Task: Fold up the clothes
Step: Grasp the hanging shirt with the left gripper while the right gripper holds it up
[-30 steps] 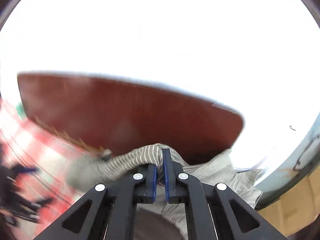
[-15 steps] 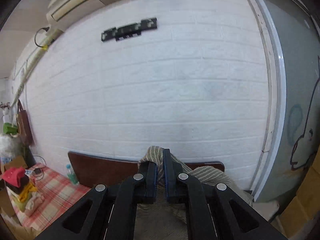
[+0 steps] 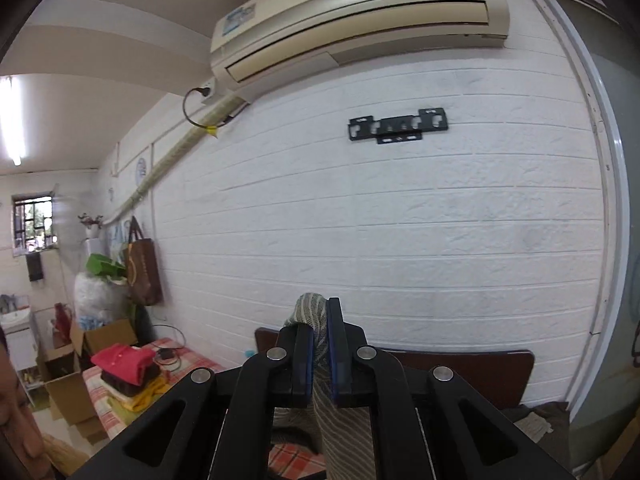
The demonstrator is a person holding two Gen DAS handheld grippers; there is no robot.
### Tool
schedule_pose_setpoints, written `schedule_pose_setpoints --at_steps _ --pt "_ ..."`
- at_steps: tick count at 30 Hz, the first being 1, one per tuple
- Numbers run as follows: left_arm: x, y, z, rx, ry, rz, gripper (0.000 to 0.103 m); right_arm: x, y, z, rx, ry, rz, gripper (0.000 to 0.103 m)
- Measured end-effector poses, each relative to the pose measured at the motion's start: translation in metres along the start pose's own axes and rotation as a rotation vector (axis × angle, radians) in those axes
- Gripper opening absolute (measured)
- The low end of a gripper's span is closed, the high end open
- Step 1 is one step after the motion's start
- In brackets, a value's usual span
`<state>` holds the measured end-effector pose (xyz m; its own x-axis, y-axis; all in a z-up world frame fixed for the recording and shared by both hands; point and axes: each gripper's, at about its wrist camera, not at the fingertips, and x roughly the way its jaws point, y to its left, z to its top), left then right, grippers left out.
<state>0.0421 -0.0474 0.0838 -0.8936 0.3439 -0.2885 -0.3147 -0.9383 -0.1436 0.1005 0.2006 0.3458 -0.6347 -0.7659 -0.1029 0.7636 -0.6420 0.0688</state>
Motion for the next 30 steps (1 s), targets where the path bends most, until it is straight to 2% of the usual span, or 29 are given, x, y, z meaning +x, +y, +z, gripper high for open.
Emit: schedule_pose_setpoints --at_steps 4,7,9,10,11,12,13,14,18,20,23,30 --pt "-0.018 -0.009 -0.004 0.060 -0.034 -0.065 0.102 -0.010 0.025 -0.002 -0.002 0.000 0.025 0.005" --pt "-0.023 -0.019 -0.011 0.055 -0.019 -0.150 0.102 -0.010 0.032 -0.005 0.016 0.012 0.045 0.005" --pt "-0.022 -0.028 -0.014 0.068 -0.006 -0.173 0.101 -0.010 0.033 -0.008 0.027 0.022 0.054 0.005" --pt "-0.021 -0.030 -0.015 0.070 0.003 -0.174 0.098 -0.009 0.033 -0.009 0.034 0.025 0.052 0.005" --pt "-0.019 -0.029 -0.015 0.066 0.018 -0.182 0.074 -0.009 0.033 -0.011 0.041 0.028 0.050 0.005" --pt "-0.014 -0.027 -0.014 0.056 0.050 -0.187 0.033 -0.008 0.031 -0.012 0.049 0.030 0.048 0.005" --pt "-0.008 -0.023 -0.011 0.040 0.101 -0.178 0.013 -0.009 0.031 -0.013 0.058 0.030 0.046 0.005" --pt "-0.004 -0.016 -0.008 0.021 0.139 -0.171 0.005 -0.010 0.030 -0.015 0.066 0.029 0.045 0.005" --pt "-0.039 0.020 0.018 -0.075 0.083 -0.141 0.004 -0.020 0.030 -0.019 0.073 0.024 0.033 0.005" --pt "-0.070 0.035 0.037 -0.092 0.019 -0.118 0.004 -0.030 0.032 -0.021 0.074 0.005 0.034 0.005" --pt "-0.135 0.047 0.070 -0.063 -0.096 -0.046 0.004 -0.046 0.035 -0.021 0.070 -0.027 0.050 0.005" --pt "-0.293 0.042 0.129 0.019 -0.289 0.133 0.004 -0.086 0.058 -0.013 0.029 -0.118 0.111 0.005"
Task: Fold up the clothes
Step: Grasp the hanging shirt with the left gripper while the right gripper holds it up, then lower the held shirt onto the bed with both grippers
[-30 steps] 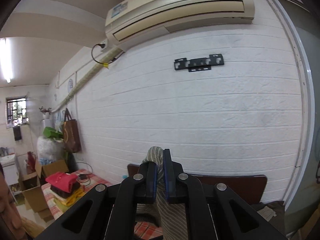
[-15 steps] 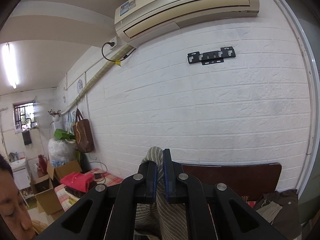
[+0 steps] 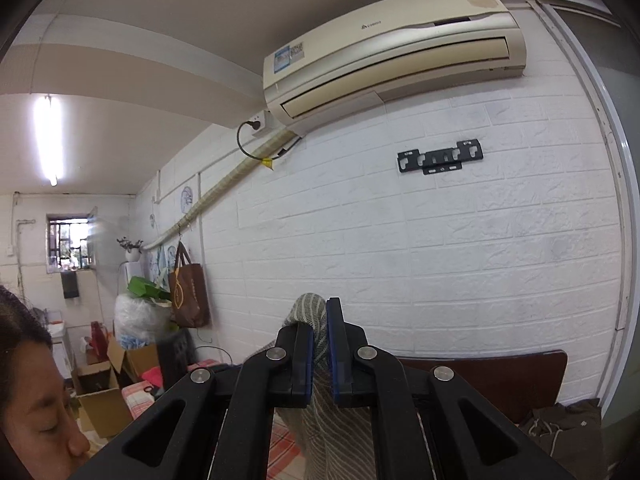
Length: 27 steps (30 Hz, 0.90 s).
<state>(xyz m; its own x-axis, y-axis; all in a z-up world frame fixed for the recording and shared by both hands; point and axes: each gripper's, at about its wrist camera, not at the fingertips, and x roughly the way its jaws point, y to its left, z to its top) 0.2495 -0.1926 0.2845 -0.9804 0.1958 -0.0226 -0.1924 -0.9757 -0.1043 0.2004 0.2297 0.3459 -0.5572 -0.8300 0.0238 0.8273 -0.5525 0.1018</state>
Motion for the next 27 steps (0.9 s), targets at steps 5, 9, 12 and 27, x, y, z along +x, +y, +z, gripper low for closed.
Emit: schedule_pose_setpoints --at_steps 5,9,12,27 --pt "-0.070 0.016 0.050 0.054 -0.080 0.132 0.004 -0.005 0.025 0.010 -0.056 -0.023 0.063 0.005" --pt "-0.062 0.022 0.004 0.067 0.036 0.093 0.005 0.021 0.031 0.004 -0.057 0.013 0.116 0.005" --pt "-0.042 0.005 -0.080 0.127 0.190 0.013 0.037 0.059 0.020 -0.012 0.007 0.092 0.137 0.005" --pt "0.047 -0.055 -0.290 0.320 0.478 0.086 0.069 0.158 -0.022 -0.071 0.195 0.276 0.140 0.005"
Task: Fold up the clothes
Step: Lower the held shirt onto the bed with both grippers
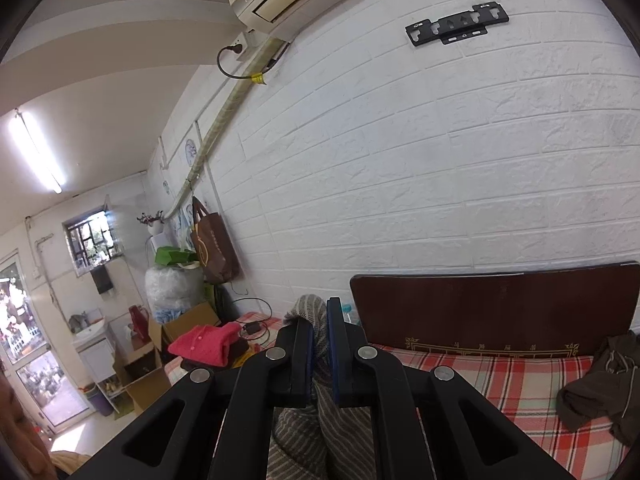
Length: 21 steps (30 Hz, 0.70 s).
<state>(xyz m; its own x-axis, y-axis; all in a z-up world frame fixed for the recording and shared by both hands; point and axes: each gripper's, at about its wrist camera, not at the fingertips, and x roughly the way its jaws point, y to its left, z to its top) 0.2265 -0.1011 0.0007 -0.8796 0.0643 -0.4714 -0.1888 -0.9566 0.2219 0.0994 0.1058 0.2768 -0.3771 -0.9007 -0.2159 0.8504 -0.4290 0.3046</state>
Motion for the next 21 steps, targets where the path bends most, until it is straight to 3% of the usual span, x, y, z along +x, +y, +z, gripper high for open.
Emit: schedule_pose_setpoints --at_steps 1,2,3,6,8,13,17,21 --pt "0.010 0.006 -0.001 -0.023 0.030 0.005 0.053 -0.001 0.001 0.000 -0.005 0.000 0.003 0.005" --pt "0.019 0.013 -0.002 -0.047 0.061 0.009 0.014 -0.002 0.001 -0.001 -0.010 0.000 0.006 0.005" --pt "0.026 0.025 -0.001 -0.100 0.081 -0.005 0.008 -0.004 0.000 -0.001 -0.012 0.003 0.004 0.005" --pt "0.005 0.087 0.011 -0.322 0.011 -0.068 0.007 -0.009 -0.006 -0.004 -0.012 0.006 -0.006 0.006" --pt "-0.020 0.123 0.019 -0.409 -0.053 -0.092 0.007 -0.013 -0.014 -0.005 -0.003 0.001 -0.018 0.006" --pt "-0.073 0.182 0.060 -0.417 -0.121 -0.065 0.007 -0.006 -0.064 -0.011 0.077 0.004 -0.068 0.006" --pt "-0.064 0.223 0.094 -0.446 -0.057 -0.047 0.007 0.038 -0.126 -0.022 0.149 0.072 -0.155 0.007" --pt "0.014 0.251 0.115 -0.456 0.091 0.019 0.007 0.109 -0.202 -0.045 0.228 0.176 -0.260 0.007"
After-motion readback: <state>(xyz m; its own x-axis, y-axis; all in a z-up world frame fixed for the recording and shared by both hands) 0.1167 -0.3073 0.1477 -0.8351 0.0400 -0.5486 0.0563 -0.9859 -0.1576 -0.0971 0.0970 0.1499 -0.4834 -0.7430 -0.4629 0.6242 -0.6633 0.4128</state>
